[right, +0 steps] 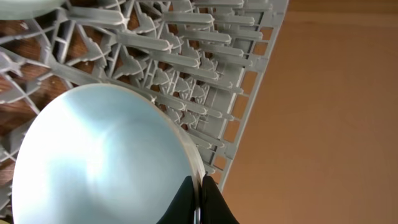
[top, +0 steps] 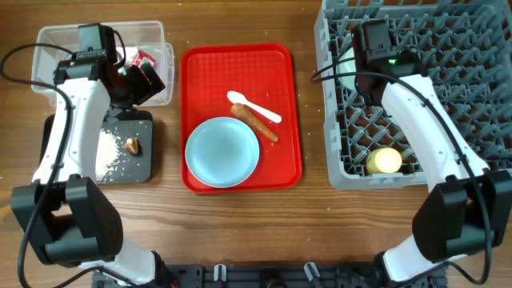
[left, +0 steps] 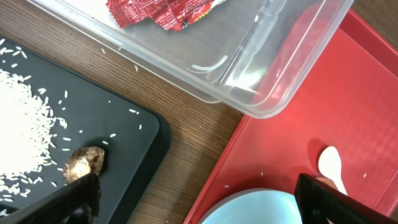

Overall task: Sort waste into correct bins and load items into the dishwasher rack
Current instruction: 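Lift the light-blue bowl and carry it into the dish rack, then lower the light-blue bowl upside down beside the green bowl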

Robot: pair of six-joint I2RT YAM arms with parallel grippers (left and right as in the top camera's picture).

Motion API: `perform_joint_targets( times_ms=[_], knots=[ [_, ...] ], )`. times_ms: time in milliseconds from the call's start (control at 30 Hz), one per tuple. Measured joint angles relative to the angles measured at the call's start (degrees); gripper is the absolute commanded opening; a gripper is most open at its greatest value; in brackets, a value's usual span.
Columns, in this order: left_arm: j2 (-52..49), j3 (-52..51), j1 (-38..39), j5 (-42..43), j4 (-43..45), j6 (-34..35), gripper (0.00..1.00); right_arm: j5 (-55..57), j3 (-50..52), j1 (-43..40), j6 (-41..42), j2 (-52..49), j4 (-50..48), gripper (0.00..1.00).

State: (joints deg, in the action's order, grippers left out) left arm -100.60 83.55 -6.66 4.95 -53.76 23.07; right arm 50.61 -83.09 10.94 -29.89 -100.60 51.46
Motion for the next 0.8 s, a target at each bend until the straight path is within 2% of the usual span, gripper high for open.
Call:
perform_joint_targets(
  times_ms=[300,600,800],
  knots=[
    [0.0,0.0,0.0,0.0,0.0,0.0,1.00,-4.1,0.1,5.8,-1.1,0.1,1.6,0.04],
    [0.0,0.0,0.0,0.0,0.1,0.0,1.00,8.6,0.5,6.5,-1.5,-0.1,-1.9,0.04],
    [0.0,0.0,0.0,0.0,0.2,0.0,1.00,8.5,0.5,6.1,-2.5,-0.1,-2.3,0.04]
  ],
)
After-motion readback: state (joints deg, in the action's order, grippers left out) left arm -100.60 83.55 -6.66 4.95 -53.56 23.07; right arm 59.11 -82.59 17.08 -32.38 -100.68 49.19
